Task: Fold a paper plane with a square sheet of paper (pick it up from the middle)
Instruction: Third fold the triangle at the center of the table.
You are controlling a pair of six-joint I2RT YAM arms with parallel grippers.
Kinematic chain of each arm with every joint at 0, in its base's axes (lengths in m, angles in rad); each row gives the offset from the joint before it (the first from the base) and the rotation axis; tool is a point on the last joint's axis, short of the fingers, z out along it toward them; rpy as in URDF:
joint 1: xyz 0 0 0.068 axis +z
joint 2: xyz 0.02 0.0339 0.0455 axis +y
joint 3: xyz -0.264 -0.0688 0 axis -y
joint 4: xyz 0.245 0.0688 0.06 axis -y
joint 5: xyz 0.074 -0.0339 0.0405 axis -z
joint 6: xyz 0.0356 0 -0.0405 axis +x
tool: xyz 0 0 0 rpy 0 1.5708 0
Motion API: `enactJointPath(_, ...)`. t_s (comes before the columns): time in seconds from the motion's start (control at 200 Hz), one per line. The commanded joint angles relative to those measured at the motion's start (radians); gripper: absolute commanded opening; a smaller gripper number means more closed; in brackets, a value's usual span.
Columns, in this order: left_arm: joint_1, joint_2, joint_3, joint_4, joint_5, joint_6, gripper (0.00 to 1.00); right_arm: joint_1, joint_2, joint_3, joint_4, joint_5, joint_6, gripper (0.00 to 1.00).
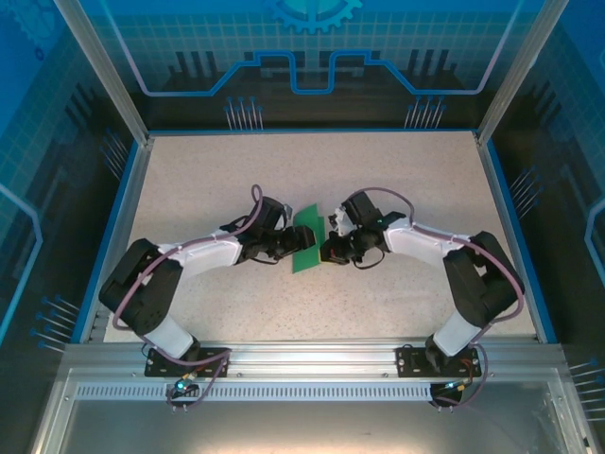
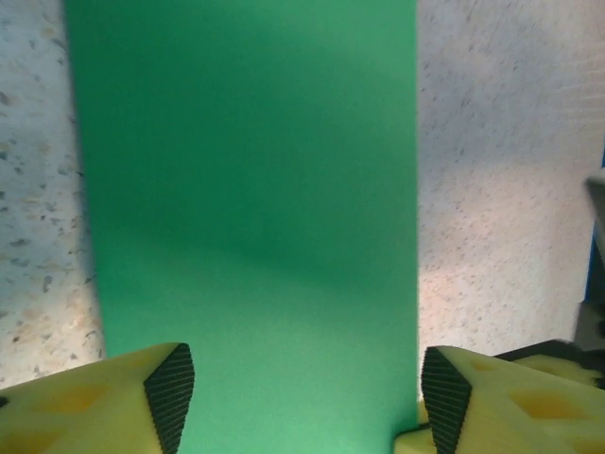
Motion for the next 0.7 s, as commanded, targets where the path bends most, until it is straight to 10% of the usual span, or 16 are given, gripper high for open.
enactJointPath(0.0, 0.016, 0.049, 0.038, 0.045, 0.044, -0.009, 0.64, -0.016, 0.057, 0.045, -0.115, -0.044, -0.102, 0.02)
enactJointPath(0.39, 0.031, 0.142, 0.060, 0.050, 0.044, -0.017, 0.52, -0.027, 0.035, -0.080, 0.159, -0.081, 0.123, 0.18)
enactJointPath(0.695, 0.032, 0.143, 0.043, 0.058, 0.044, -0.020, 0.46, -0.024, -0.001, -0.157, 0.274, -0.048, 0.259, 0.08)
